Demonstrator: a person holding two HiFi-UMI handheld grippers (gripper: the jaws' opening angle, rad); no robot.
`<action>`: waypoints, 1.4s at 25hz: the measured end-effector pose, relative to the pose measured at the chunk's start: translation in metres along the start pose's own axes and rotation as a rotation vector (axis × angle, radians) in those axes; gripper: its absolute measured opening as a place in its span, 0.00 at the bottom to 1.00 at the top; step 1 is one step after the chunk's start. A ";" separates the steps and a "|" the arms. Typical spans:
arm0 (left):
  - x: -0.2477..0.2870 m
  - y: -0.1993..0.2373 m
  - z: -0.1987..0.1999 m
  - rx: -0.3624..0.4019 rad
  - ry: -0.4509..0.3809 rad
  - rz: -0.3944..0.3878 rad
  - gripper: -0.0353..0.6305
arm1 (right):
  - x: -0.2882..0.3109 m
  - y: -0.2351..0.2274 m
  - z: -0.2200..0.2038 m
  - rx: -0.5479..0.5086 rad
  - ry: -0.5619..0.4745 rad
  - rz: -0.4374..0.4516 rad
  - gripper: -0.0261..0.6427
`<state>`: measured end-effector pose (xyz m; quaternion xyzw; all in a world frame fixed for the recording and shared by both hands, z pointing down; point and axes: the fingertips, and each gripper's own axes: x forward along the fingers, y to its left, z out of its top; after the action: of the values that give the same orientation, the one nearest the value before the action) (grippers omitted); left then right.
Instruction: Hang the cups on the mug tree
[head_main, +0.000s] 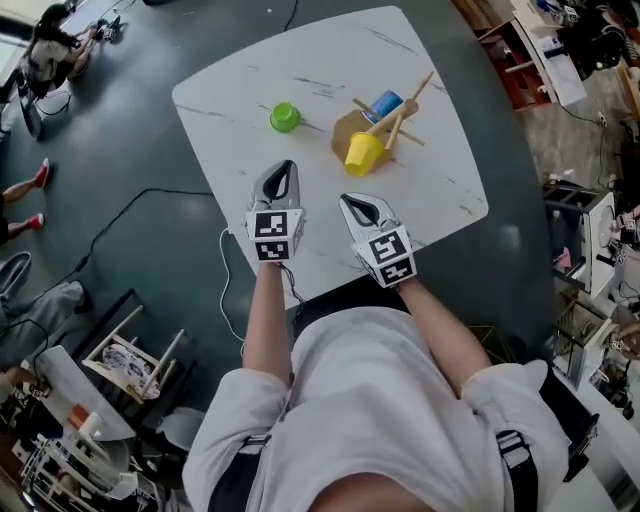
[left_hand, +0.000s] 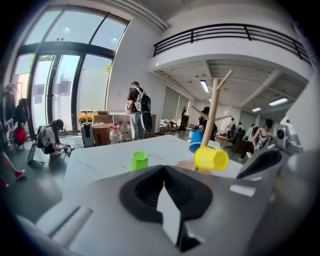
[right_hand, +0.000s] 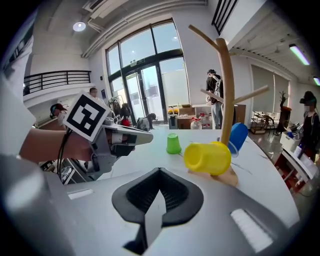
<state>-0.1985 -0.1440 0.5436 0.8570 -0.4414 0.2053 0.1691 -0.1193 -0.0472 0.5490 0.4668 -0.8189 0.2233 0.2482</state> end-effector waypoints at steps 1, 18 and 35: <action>0.008 0.003 0.000 0.003 0.003 -0.004 0.06 | 0.001 -0.001 0.000 0.002 0.005 -0.006 0.04; 0.116 0.059 0.001 0.139 0.139 0.117 0.53 | 0.005 -0.016 -0.003 0.024 0.051 -0.020 0.04; 0.108 0.058 0.022 0.048 0.055 0.084 0.38 | -0.009 -0.023 -0.010 0.034 0.068 -0.027 0.04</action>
<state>-0.1852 -0.2601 0.5853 0.8354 -0.4673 0.2462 0.1519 -0.0936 -0.0459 0.5543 0.4742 -0.7998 0.2496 0.2707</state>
